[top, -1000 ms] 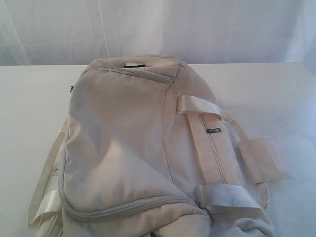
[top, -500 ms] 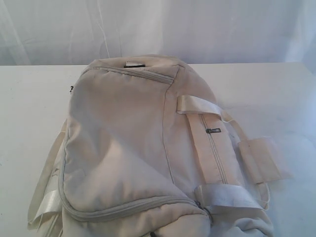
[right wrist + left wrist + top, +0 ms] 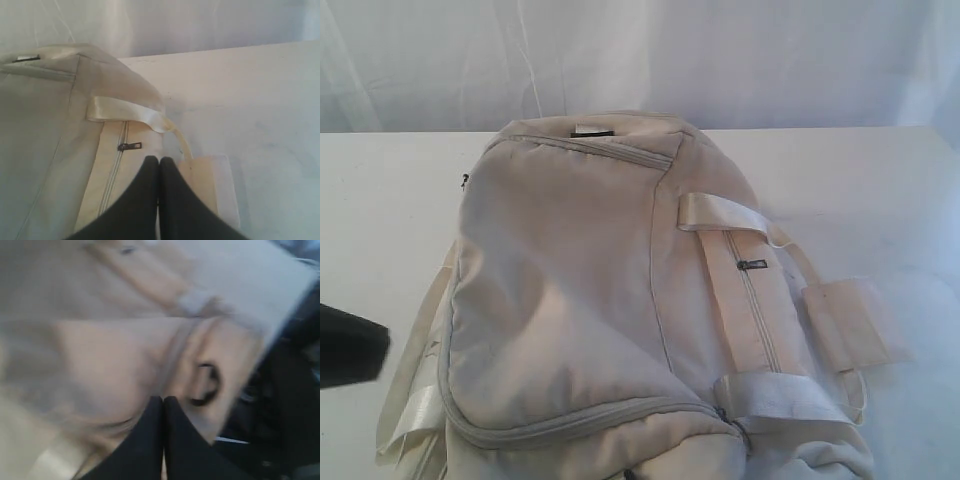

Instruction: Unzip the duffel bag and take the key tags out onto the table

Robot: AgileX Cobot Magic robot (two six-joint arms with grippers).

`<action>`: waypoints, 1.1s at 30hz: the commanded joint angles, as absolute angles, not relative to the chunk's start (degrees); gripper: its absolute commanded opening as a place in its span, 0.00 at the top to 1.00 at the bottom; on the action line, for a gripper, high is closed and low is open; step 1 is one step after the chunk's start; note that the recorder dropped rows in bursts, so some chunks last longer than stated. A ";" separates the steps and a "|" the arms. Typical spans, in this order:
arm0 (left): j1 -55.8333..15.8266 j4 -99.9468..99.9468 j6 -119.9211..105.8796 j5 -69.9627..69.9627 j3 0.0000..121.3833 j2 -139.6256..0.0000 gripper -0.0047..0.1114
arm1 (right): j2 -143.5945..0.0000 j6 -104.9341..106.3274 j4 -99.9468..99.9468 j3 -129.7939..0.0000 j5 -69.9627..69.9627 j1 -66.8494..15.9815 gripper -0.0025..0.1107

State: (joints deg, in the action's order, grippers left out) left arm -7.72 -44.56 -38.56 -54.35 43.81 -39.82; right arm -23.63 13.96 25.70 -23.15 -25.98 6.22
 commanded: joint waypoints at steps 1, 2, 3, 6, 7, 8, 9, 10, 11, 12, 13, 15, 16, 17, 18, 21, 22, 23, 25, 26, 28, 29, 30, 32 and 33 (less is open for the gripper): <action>-8.14 -61.96 -52.53 -63.68 46.68 -44.76 0.96 | -24.04 17.93 25.37 -25.71 -30.45 6.30 0.98; -8.14 -61.81 -52.43 -64.84 47.41 -45.73 0.96 | -24.04 18.33 25.37 -26.14 -31.32 6.30 0.98; -8.14 -61.70 -52.43 -65.81 47.89 -46.54 0.96 | -24.04 18.85 25.37 -26.62 -32.24 6.30 0.98; -8.50 -61.11 -52.43 -69.91 49.48 -49.21 0.96 | -24.04 20.90 25.11 -27.78 -34.70 6.30 0.98; -9.28 -60.53 -52.43 -69.96 50.29 -50.15 0.96 | -24.08 20.90 24.99 -27.95 -35.23 6.30 0.98; -10.74 -59.60 -52.05 -69.96 51.25 -51.24 0.96 | -24.08 20.90 24.99 -28.07 -35.23 6.30 0.98; -12.00 -58.18 -50.81 -69.96 52.44 -52.26 0.96 | -24.17 20.90 24.99 -28.04 -35.01 6.30 0.98; -13.46 -56.57 -49.13 -69.96 53.59 -53.23 0.96 | -24.29 20.90 24.99 -28.04 -34.85 6.30 0.98; -15.93 -53.90 -47.34 -69.93 55.15 -54.76 0.96 | -24.29 20.90 24.87 -28.04 -34.40 6.30 0.98; -17.29 -51.35 -45.61 -69.10 56.85 -55.58 0.96 | -24.29 20.90 24.87 -27.92 -33.90 6.30 0.98; -19.78 -47.84 -43.01 -68.32 58.51 -57.03 0.96 | -24.29 20.90 24.87 -27.92 -33.77 6.30 0.98; -25.47 -41.82 -39.17 -67.44 61.17 -59.82 0.96 | -24.29 20.90 24.72 -27.92 -33.57 6.30 0.98; -29.37 -39.40 -37.43 -67.06 62.39 -61.69 0.96 | -24.29 20.90 24.72 -27.92 -33.57 6.30 0.98; -32.78 -37.38 -35.68 -66.29 63.33 -63.28 0.96 | -24.29 20.90 24.63 -27.92 -33.57 6.30 0.98; -35.61 -35.93 -34.31 -65.29 63.83 -64.51 0.96 | -24.29 20.90 24.65 -27.92 -33.45 6.30 0.98; -45.39 -31.24 -30.07 -59.87 64.45 -68.79 0.96 | -24.29 20.90 24.54 -27.92 -33.30 6.30 0.98; -47.85 -29.58 -29.25 -57.56 64.54 -69.85 0.96 | -24.29 20.90 24.54 -27.92 -33.30 6.30 0.98; -50.63 -28.08 -29.14 -55.22 64.54 -70.97 0.96 | -24.29 20.90 24.54 -27.92 -33.30 6.30 0.98; -54.90 -25.55 -29.14 -50.73 64.54 -72.77 0.96 | -24.29 20.90 24.61 -27.92 -33.42 6.30 0.98; -56.36 -24.68 -29.14 -48.31 64.54 -73.45 0.96 | -24.29 20.90 24.61 -27.92 -33.54 6.30 0.98; -57.97 -23.42 -29.14 -44.89 64.54 -74.27 0.96 | -24.29 20.90 24.61 -27.92 -33.79 6.30 0.98; -58.11 -22.87 -29.14 -43.61 64.54 -74.76 0.96 | -24.29 20.90 24.61 -27.92 -33.79 6.30 0.98; -58.21 -22.37 -29.14 -42.97 64.54 -75.24 0.93 | -24.29 20.79 24.61 -27.92 -33.77 6.30 0.98; -58.21 -21.29 -29.14 -43.40 64.54 -76.23 0.86 | -24.29 20.79 24.61 -27.92 -33.77 6.30 0.98; -58.21 -20.92 -28.85 -43.75 64.54 -76.75 0.80 | -24.29 20.79 24.75 -27.92 -33.77 6.19 0.98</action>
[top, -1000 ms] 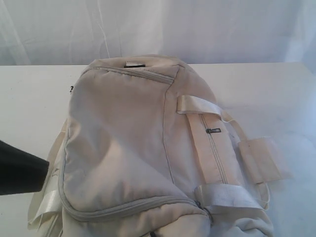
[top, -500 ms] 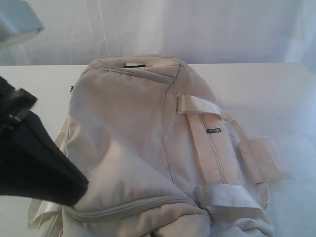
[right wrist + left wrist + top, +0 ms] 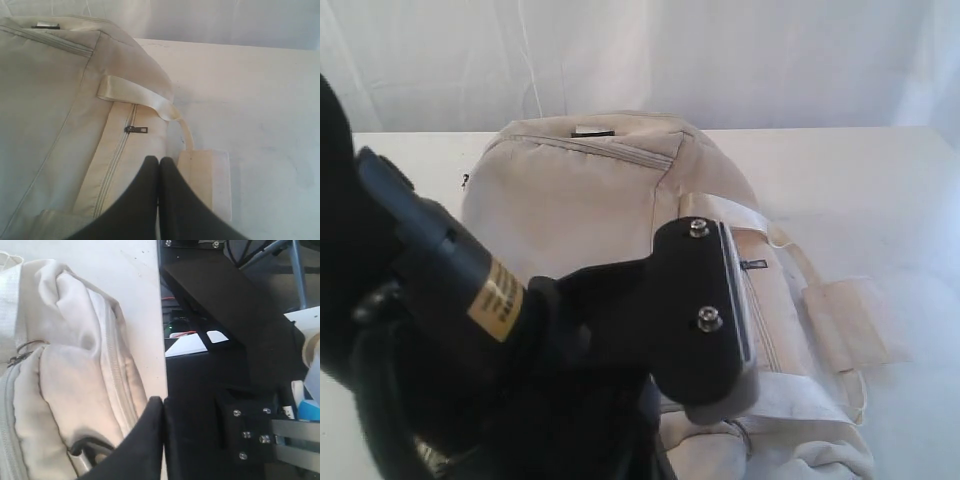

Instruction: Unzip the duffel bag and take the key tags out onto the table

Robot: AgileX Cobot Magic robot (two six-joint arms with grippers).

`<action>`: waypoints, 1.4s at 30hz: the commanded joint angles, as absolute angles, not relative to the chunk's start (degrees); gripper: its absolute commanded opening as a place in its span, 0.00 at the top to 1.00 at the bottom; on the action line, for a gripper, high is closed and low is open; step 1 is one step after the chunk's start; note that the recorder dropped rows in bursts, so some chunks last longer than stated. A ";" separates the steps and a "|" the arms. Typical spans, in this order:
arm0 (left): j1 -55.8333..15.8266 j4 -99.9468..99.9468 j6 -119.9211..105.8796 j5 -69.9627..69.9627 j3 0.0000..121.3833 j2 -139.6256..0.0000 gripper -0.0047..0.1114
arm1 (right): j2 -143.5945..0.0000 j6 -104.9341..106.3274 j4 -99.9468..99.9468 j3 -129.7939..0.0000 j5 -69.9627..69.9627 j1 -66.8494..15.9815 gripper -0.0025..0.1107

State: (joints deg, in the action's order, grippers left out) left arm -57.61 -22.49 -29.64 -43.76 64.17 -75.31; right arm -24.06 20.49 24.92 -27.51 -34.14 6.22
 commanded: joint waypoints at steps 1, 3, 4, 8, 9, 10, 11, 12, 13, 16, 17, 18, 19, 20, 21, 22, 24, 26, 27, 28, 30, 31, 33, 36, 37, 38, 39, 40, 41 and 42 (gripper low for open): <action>-58.21 -20.92 -28.85 -44.17 64.54 -77.19 0.72 | -24.29 20.79 25.02 -27.92 -33.77 6.19 0.98; -58.21 -20.92 -28.85 -44.55 64.54 -78.27 0.53 | -24.29 20.79 25.02 -27.92 -33.77 6.19 0.98; -58.21 -20.92 -28.85 -44.55 64.54 -78.65 0.45 | -24.29 20.79 25.02 -27.92 -33.77 6.19 0.98; -58.38 -20.92 -28.69 -42.83 64.54 -81.33 0.30 | -24.29 20.79 25.02 -27.92 -33.77 6.19 0.98; -58.38 -20.75 -28.46 -42.55 64.54 -82.18 0.31 | -24.29 20.79 25.02 -27.92 -33.77 6.19 0.98; -58.38 -20.37 -27.93 -42.21 64.54 -82.89 0.33 | -24.29 20.79 25.14 -27.92 -33.77 6.19 0.98; -58.38 -19.62 -26.64 -41.73 64.54 -83.99 0.35 | -24.29 20.79 25.14 -27.92 -33.77 6.19 0.98; -58.38 -19.04 -24.65 -41.49 64.54 -84.70 0.39 | -24.29 20.79 25.14 -27.92 -33.77 6.19 0.98; -58.38 -17.80 -22.40 -41.49 64.54 -85.29 0.43 | -24.29 20.79 25.14 -27.92 -33.77 6.19 0.98; -58.38 -10.05 -14.89 -44.49 64.54 -86.35 0.63 | -24.29 20.79 25.11 -27.92 -33.66 6.19 0.98; -58.38 -8.14 -11.78 -47.08 64.54 -86.42 0.73 | -24.29 20.79 25.11 -27.92 -33.66 6.19 0.98; -58.38 -6.60 -10.72 -48.91 64.54 -86.42 0.81 | -24.29 20.79 25.11 -27.92 -33.54 6.19 0.98; -58.38 -5.84 -10.46 -51.25 64.54 -86.42 0.90 | -24.29 20.79 25.11 -27.92 -33.43 6.19 0.98; -58.38 -4.98 -10.46 -53.63 64.54 -86.30 0.96 | -24.29 20.79 25.11 -27.92 -33.43 6.19 0.98; -58.38 -4.61 -10.36 -55.71 64.54 -86.18 0.96 | -24.29 20.79 25.11 -27.92 -33.31 6.19 0.98; -58.38 -4.17 -10.33 -57.69 64.54 -86.08 0.96 | -24.29 20.79 25.11 -27.92 -33.31 6.19 0.98; -58.38 -3.32 -10.24 -60.86 64.54 -85.92 0.96 | -24.29 20.79 25.11 -27.92 -33.31 6.19 0.98; -58.38 -2.22 -10.24 -63.82 64.54 -85.53 0.96 | -24.29 20.79 25.11 -27.92 -33.31 6.19 0.98; -58.38 -1.57 -10.24 -64.73 64.54 -85.37 0.96 | -24.29 20.79 25.11 -27.92 -33.31 6.19 0.98; -58.38 -0.45 -9.69 -65.90 64.54 -85.24 0.96 | -24.29 20.79 25.11 -27.92 -33.31 6.19 0.98; -58.38 3.53 -7.33 -68.15 64.26 -84.56 0.96 | -24.29 20.79 25.11 -27.92 -33.31 6.19 0.98; -58.38 5.70 -5.73 -68.91 63.76 -84.02 0.96 | -24.29 20.79 25.11 -27.92 -33.31 6.19 0.98; -58.38 11.50 -2.46 -69.96 61.60 -82.68 0.96 | -24.29 20.79 25.11 -27.92 -33.31 6.19 0.98; -58.38 19.06 1.74 -69.96 57.29 -80.51 0.96 | -24.29 20.79 25.11 -27.92 -33.31 6.19 0.98; -58.38 21.52 2.51 -69.96 56.01 -79.85 0.96 | -24.29 20.79 25.11 -27.92 -33.31 6.19 0.98; -58.12 24.00 3.39 -69.96 54.48 -79.00 0.96 | -24.29 20.79 25.11 -27.92 -33.31 6.19 0.98; -57.65 26.35 4.41 -69.96 53.08 -78.18 0.96 | -24.29 20.79 25.11 -27.92 -33.31 6.19 0.98; -57.09 28.09 5.27 -69.96 51.98 -77.32 0.96 | -24.29 20.79 25.11 -27.92 -33.31 6.19 0.98; -56.19 30.50 5.89 -69.96 50.68 -76.52 0.96 | -24.29 20.79 25.11 -27.92 -33.46 6.19 0.98; -55.02 33.01 6.30 -69.96 49.49 -75.70 0.96 | -24.29 20.79 25.11 -27.92 -33.56 6.19 0.98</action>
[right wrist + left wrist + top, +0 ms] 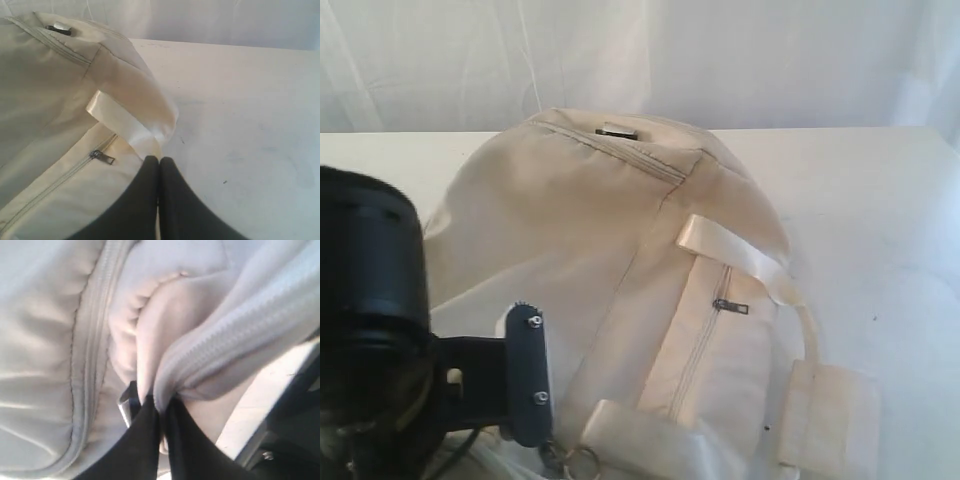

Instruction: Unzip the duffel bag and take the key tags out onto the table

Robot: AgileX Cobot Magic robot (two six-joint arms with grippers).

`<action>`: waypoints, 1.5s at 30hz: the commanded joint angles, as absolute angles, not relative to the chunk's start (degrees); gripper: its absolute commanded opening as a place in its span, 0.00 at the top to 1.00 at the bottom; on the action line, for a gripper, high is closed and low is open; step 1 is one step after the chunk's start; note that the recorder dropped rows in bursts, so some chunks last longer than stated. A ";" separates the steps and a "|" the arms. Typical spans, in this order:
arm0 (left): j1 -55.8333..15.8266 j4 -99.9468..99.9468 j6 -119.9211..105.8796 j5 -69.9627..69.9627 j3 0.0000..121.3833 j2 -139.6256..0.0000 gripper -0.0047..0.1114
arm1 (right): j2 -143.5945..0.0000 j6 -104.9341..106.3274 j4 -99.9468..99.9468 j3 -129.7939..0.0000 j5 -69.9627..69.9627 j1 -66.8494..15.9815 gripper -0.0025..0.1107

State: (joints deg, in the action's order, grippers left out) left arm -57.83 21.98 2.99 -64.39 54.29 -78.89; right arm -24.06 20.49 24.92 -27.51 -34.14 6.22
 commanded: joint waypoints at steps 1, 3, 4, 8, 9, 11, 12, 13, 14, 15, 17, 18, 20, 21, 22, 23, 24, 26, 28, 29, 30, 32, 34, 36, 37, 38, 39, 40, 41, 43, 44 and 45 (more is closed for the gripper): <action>-53.93 35.15 6.46 -69.96 48.45 -75.11 0.96 | -24.29 20.79 25.11 -27.92 -33.56 6.19 0.98; -50.62 40.38 6.85 -69.96 46.68 -73.60 0.96 | -24.29 20.79 25.11 -27.92 -33.56 6.19 0.98; -48.72 42.70 6.85 -69.96 46.18 -73.00 0.96 | -24.29 20.79 25.11 -27.92 -33.56 6.19 0.98; -41.66 48.64 11.53 -67.95 45.62 -69.94 0.96 | -24.29 20.79 25.11 -27.92 -33.56 6.19 0.98; -40.46 48.48 11.59 -66.14 45.62 -68.91 0.95 | -24.29 20.79 25.11 -27.92 -33.56 6.19 0.98; -39.14 46.89 11.82 -63.40 45.77 -66.93 0.88 | -24.29 20.79 25.11 -27.69 -33.11 6.19 0.98; -38.72 45.07 11.82 -62.34 46.03 -66.07 0.81 | -24.29 20.79 25.11 -27.72 -32.97 6.19 0.98; -38.44 43.11 11.82 -61.86 46.33 -65.45 0.75 | -24.29 20.79 25.11 -27.41 -32.48 6.19 0.98; -38.34 41.25 11.82 -61.61 46.58 -64.82 0.67 | -24.29 20.79 25.11 -27.28 -32.33 6.19 0.98; -38.34 39.20 11.82 -61.73 46.74 -64.30 0.57 | -24.29 20.79 25.11 -27.19 -32.31 6.19 0.98; -38.34 35.89 11.82 -63.23 47.24 -63.30 0.40 | -24.29 20.79 25.11 -27.27 -32.08 6.19 0.98; -38.34 34.41 11.82 -64.46 47.60 -62.81 0.35 | -24.29 20.79 25.11 -27.27 -32.08 6.19 0.98; -38.34 31.94 11.82 -67.19 48.42 -61.51 0.34 | -24.75 20.79 25.11 -27.27 -32.09 6.19 0.98; -38.34 30.84 11.82 -68.71 48.81 -60.68 0.35 | -25.39 20.79 25.11 -27.27 -32.09 6.19 0.98; -38.34 29.98 12.03 -69.94 49.50 -59.85 0.38 | -26.48 20.79 25.11 -27.39 -32.09 6.19 0.98; -38.34 29.22 12.03 -69.96 50.21 -59.18 0.41 | -28.04 20.79 25.16 -27.79 -32.38 6.19 0.98; -38.34 28.39 12.03 -69.96 51.01 -58.22 0.45 | -29.52 20.79 25.16 -28.35 -32.97 6.19 0.98; -38.34 27.01 12.03 -69.96 52.74 -56.68 0.52 | -34.03 20.79 25.43 -30.68 -34.76 6.19 0.98; -38.34 25.84 13.25 -69.96 54.43 -55.01 0.58 | -38.84 20.79 26.36 -33.72 -36.89 6.19 0.98; -38.34 25.61 15.15 -69.96 54.90 -54.26 0.60 | -41.18 20.79 26.79 -35.69 -38.10 6.19 0.98; -38.34 25.49 17.48 -69.96 55.45 -53.42 0.65 | -43.46 20.94 27.18 -37.80 -39.26 6.19 0.98; -38.34 25.24 20.03 -69.96 55.48 -51.88 0.70 | -47.68 22.42 28.27 -42.20 -40.97 6.19 0.98; -38.34 23.32 21.26 -69.96 55.16 -50.02 0.75 | -51.73 24.96 30.47 -46.14 -42.57 6.19 0.98; -38.34 20.29 21.80 -69.96 54.71 -48.06 0.77 | -56.34 27.60 33.58 -50.47 -44.37 6.19 0.98; -38.34 18.90 22.03 -69.96 54.44 -47.33 0.77 | -58.68 28.99 34.94 -52.19 -45.35 6.07 0.97; -38.34 18.23 22.78 -69.96 54.33 -46.64 0.77 | -60.99 30.35 36.20 -54.30 -46.28 5.69 0.95; -38.34 17.61 24.35 -69.96 53.87 -45.60 0.77 | -63.21 31.33 36.98 -56.21 -46.85 5.16 0.91; -38.34 17.52 25.33 -69.96 53.41 -44.94 0.77 | -64.90 31.87 37.46 -57.68 -47.28 4.75 0.88; -38.34 17.52 26.93 -69.96 52.91 -44.21 0.77 | -67.43 32.92 37.61 -59.78 -47.75 3.95 0.82; -38.34 17.52 30.53 -69.96 51.75 -43.22 0.77 | -70.58 34.33 37.73 -62.57 -47.63 2.90 0.71; -38.34 17.52 32.40 -69.96 51.08 -42.77 0.77 | -72.93 34.86 37.73 -64.06 -47.21 2.09 0.64; -38.34 17.52 33.80 -69.96 50.32 -42.64 0.77 | -74.45 35.44 37.73 -65.47 -46.95 1.53 0.58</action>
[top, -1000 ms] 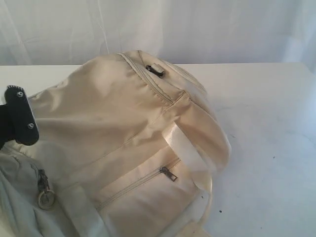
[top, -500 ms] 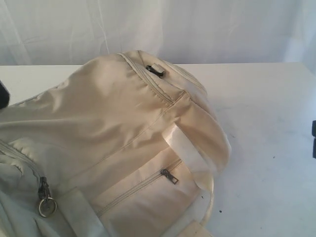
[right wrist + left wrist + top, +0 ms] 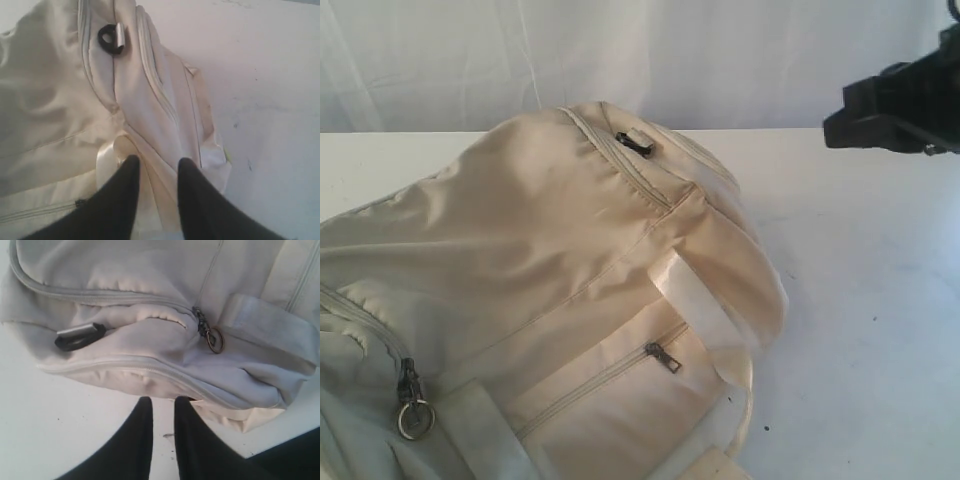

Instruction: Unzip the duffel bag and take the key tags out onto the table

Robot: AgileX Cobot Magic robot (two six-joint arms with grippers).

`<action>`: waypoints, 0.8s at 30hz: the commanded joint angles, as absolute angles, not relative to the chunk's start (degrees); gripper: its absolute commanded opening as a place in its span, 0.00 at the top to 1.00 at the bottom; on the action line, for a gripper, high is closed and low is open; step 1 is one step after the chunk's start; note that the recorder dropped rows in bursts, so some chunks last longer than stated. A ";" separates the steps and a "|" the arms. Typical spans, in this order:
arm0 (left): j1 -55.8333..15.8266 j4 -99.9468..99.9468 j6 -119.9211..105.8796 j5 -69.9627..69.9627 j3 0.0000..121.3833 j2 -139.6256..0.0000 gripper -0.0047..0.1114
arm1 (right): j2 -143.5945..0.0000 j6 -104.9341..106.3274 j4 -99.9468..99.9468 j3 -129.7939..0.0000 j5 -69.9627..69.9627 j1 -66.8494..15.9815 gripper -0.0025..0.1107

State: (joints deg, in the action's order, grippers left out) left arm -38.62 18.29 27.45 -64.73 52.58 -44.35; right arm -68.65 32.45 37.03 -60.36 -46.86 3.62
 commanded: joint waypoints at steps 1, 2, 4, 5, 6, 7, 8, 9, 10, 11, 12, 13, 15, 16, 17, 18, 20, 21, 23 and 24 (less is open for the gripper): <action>-38.34 17.52 34.70 -69.96 49.52 -42.64 0.77 | -76.39 36.33 37.88 -66.54 -46.57 0.76 0.52; -38.34 17.52 35.46 -69.96 48.63 -42.64 0.77 | -78.25 37.64 37.88 -68.09 -45.54 0.00 0.46; -38.34 17.52 36.16 -69.96 46.86 -42.74 0.76 | -81.72 39.16 37.88 -70.10 -44.31 -1.23 0.40; -38.34 17.64 36.03 -69.96 45.83 -42.74 0.73 | -83.63 40.53 37.88 -71.30 -43.55 -1.86 0.37; -38.34 18.20 36.03 -67.97 44.97 -42.74 0.69 | -85.54 41.58 37.88 -72.46 -42.81 -2.32 0.37; -38.34 18.52 36.03 -66.46 44.42 -42.74 0.63 | -87.06 41.72 37.74 -73.59 -42.27 -2.72 0.37; -38.34 18.65 36.37 -64.69 43.95 -42.74 0.57 | -89.37 41.72 37.49 -74.80 -41.72 -3.07 0.37; -38.34 18.65 37.97 -62.63 43.79 -42.74 0.42 | -92.69 41.72 37.49 -77.09 -41.07 -3.53 0.36; -38.34 18.65 39.07 -62.53 43.79 -42.74 0.37 | -94.42 41.96 37.49 -78.28 -41.07 -3.62 0.36; -38.34 18.65 42.31 -62.44 43.79 -42.74 0.29 | -97.40 42.69 37.49 -80.24 -41.24 -4.15 0.36; -38.34 18.65 43.49 -62.44 43.70 -42.74 0.27 | -98.92 43.70 37.49 -81.31 -41.56 -4.59 0.36; -38.34 18.65 45.84 -62.31 43.70 -42.74 0.27 | -101.78 45.02 37.49 -83.19 -42.41 -5.30 0.36; -38.34 17.75 46.96 -60.49 43.70 -42.74 0.27 | -105.23 45.12 37.49 -85.35 -42.87 -6.28 0.36; -38.34 17.32 46.96 -59.67 43.70 -42.74 0.27 | -106.25 45.12 37.49 -85.71 -43.15 -6.57 0.36; -38.34 16.51 47.25 -58.89 43.70 -42.74 0.27 | -107.68 44.87 37.49 -86.09 -44.93 -6.85 0.39; -38.34 16.51 47.50 -58.89 43.56 -42.74 0.27 | -108.24 44.31 37.20 -86.24 -46.37 -6.85 0.45; -38.34 17.15 47.83 -58.89 41.80 -42.74 0.27 | -108.02 37.18 30.39 -86.24 -46.86 -6.74 0.73; -38.34 17.15 48.07 -58.62 40.55 -42.74 0.27 | -107.38 33.14 24.14 -86.24 -46.63 -6.74 0.91; -38.34 16.65 49.35 -57.74 38.38 -42.74 0.27 | -106.41 23.03 12.58 -86.24 -47.20 -6.63 0.98; -38.34 16.53 49.79 -56.77 37.66 -42.74 0.27 | -105.86 18.15 8.55 -86.24 -48.73 -6.10 0.98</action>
State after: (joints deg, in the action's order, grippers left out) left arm -38.62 16.97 48.25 -57.62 39.15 -43.06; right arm -107.29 27.06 19.91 -86.07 -45.83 -6.93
